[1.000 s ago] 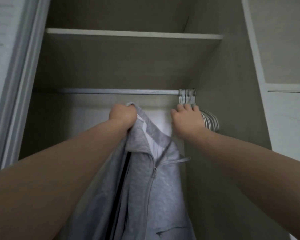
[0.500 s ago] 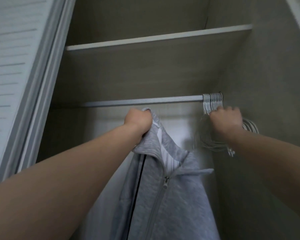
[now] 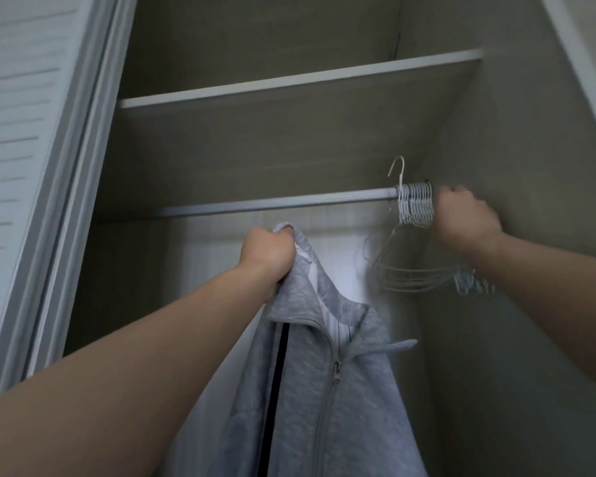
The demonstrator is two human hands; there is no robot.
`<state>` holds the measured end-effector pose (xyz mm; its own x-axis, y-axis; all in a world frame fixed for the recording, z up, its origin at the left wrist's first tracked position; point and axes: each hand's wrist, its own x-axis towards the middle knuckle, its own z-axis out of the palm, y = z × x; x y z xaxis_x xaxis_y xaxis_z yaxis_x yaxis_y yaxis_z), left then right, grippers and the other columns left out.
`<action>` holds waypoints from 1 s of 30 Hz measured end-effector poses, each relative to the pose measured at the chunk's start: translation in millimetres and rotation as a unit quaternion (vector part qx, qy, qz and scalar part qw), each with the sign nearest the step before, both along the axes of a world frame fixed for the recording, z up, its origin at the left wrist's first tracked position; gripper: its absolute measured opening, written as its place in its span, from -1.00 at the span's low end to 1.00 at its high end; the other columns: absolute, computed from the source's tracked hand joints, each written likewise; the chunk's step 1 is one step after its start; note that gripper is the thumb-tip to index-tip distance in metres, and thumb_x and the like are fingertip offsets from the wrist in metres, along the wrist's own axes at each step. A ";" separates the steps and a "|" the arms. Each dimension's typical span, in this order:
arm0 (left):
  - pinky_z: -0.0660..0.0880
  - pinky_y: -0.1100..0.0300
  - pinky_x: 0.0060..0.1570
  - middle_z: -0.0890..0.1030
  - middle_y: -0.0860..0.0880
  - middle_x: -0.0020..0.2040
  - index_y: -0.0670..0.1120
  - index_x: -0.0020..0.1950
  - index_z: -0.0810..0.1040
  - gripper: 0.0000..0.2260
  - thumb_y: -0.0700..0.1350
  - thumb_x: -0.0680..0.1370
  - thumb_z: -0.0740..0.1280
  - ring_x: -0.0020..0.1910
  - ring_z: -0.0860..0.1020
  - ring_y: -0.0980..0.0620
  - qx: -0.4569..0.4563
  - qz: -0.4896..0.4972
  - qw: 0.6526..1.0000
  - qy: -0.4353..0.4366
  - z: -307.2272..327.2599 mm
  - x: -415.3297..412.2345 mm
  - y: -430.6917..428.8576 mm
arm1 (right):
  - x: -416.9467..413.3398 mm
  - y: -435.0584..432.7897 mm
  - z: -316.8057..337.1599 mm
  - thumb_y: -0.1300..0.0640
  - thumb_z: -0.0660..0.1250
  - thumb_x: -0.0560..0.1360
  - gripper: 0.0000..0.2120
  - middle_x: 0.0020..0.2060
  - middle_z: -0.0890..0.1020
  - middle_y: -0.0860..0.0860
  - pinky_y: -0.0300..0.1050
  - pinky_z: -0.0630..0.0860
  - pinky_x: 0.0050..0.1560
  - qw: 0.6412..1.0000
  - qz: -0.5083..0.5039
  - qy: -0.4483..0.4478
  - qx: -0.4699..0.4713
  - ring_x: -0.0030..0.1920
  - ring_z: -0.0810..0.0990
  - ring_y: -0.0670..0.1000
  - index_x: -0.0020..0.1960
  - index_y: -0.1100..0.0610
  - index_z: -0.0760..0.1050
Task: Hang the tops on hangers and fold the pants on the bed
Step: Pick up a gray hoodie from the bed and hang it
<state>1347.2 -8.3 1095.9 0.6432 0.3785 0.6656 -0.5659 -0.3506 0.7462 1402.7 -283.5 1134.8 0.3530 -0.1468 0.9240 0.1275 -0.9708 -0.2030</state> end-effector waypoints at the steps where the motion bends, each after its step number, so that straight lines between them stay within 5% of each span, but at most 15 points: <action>1: 0.59 -0.14 0.14 0.57 -0.16 -0.13 -0.27 0.05 0.57 -0.72 -0.04 0.63 0.29 -0.02 0.63 -0.23 -0.001 -0.001 1.000 0.000 -2.3 -3.2 -1.7 | -8.3 -1.2 -2.0 0.23 0.33 0.50 -0.71 0.15 0.50 0.29 0.19 0.51 0.09 1.000 0.014 -0.005 0.008 0.14 0.56 0.41 0.19 0.27 0.40; 5: 0.59 -0.21 0.13 0.66 -0.28 0.00 -0.31 0.04 0.59 -0.68 -0.03 0.61 0.31 0.02 0.66 -0.25 -0.011 -0.035 0.999 0.005 -15.7 -15.1 -8.5 | -39.6 -2.4 -15.7 0.21 0.29 0.51 -0.83 0.07 0.57 0.34 0.08 0.47 0.01 0.992 0.100 -0.021 0.080 0.09 0.57 0.38 0.07 0.22 0.40; 8: 0.59 -0.20 0.09 0.66 -0.28 -0.07 -0.37 0.02 0.59 -0.62 0.00 0.61 0.33 -0.06 0.66 -0.21 -0.018 -0.049 0.999 0.010 -37.9 -19.2 -11.8 | -59.4 -6.7 -38.7 0.16 0.25 0.58 -0.88 0.01 0.63 0.26 -0.03 0.45 0.04 0.969 0.189 -0.029 0.158 0.07 0.59 0.28 0.04 0.17 0.53; 11: 0.59 -0.08 -0.04 0.59 -0.23 -0.20 -0.29 -0.12 0.59 -0.66 0.01 0.60 0.34 -0.15 0.62 -0.18 -0.022 -0.063 0.998 0.018 -69.6 -25.8 -13.7 | -85.7 -4.0 -78.5 0.11 0.25 0.61 -0.83 -0.32 0.58 0.06 -0.07 0.44 -0.19 0.925 0.301 -0.027 0.230 -0.27 0.55 0.15 -0.05 0.15 0.58; 14: 0.60 -0.13 -0.03 0.63 -0.27 -0.16 -0.35 -0.06 0.60 -0.63 -0.01 0.61 0.32 -0.16 0.64 -0.20 -0.031 -0.075 0.996 0.044 -103.8 -39.2 -20.5 | -126.2 0.6 -122.7 0.15 0.25 0.60 -0.82 -0.55 0.40 -0.08 -0.21 0.22 -0.44 0.865 0.403 -0.013 0.300 -0.56 0.30 -0.04 -0.16 0.08 0.54; 20: 0.46 0.04 -0.12 0.58 -0.22 -0.14 -0.18 0.02 0.62 -0.79 -0.04 0.62 0.32 -0.18 0.56 -0.11 -0.047 -0.092 0.991 0.079 -146.9 -83.4 -38.2 | -203.8 -6.2 -181.4 0.16 0.24 0.59 -0.88 -0.58 0.33 -0.11 -0.33 0.18 -0.56 0.768 0.505 -0.009 0.395 -0.63 0.23 -0.10 -0.13 0.04 0.42; 24: 0.45 0.07 -0.12 0.57 -0.19 -0.17 -0.16 -0.02 0.61 -0.81 -0.04 0.60 0.35 -0.19 0.54 -0.08 -0.046 -0.054 0.993 0.097 -164.5 -115.6 -54.9 | -224.2 -13.3 -185.1 0.11 0.28 0.62 -0.85 -0.53 0.32 -0.05 -0.30 0.17 -0.56 0.722 0.532 0.069 0.437 -0.59 0.21 -0.07 -0.10 0.05 0.37; 30: 0.44 0.06 -0.12 0.63 -0.30 -0.17 -0.38 -0.05 0.60 -0.63 -0.03 0.60 0.34 -0.19 0.55 -0.10 -0.019 -0.003 0.991 0.134 -199.6 -168.5 -94.2 | -274.8 -76.0 -226.0 0.13 0.25 0.61 -0.71 -0.57 0.25 -0.05 -0.28 0.09 -0.51 0.736 0.534 0.127 0.397 -0.58 0.16 -0.05 -0.25 0.08 0.60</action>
